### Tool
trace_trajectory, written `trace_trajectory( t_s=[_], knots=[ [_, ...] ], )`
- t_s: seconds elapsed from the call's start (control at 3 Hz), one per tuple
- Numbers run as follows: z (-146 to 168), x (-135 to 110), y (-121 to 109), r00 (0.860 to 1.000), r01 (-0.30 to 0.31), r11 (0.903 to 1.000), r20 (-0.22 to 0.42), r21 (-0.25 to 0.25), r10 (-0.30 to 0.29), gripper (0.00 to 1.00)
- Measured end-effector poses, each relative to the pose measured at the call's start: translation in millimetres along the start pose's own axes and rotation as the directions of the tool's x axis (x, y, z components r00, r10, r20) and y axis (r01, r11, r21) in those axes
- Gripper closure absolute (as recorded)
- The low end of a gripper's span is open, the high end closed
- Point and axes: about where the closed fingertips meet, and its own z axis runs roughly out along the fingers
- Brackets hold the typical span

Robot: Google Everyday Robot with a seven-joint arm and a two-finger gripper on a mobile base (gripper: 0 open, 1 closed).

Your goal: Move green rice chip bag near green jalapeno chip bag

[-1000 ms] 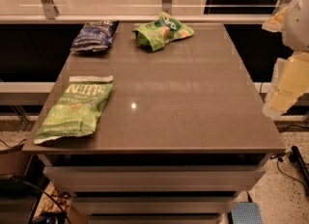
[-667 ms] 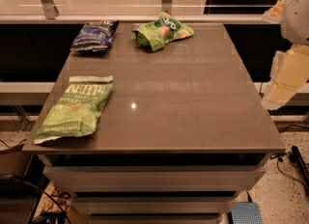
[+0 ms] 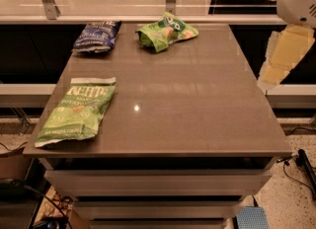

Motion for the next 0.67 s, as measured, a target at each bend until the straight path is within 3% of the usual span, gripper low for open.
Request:
trace_trajectory(
  t_s=[0.67],
  knots=[
    [21.5,-19.0,-48.2,0.998,0.039,0.9985,0.045,0.039,-0.041,0.00]
  ],
)
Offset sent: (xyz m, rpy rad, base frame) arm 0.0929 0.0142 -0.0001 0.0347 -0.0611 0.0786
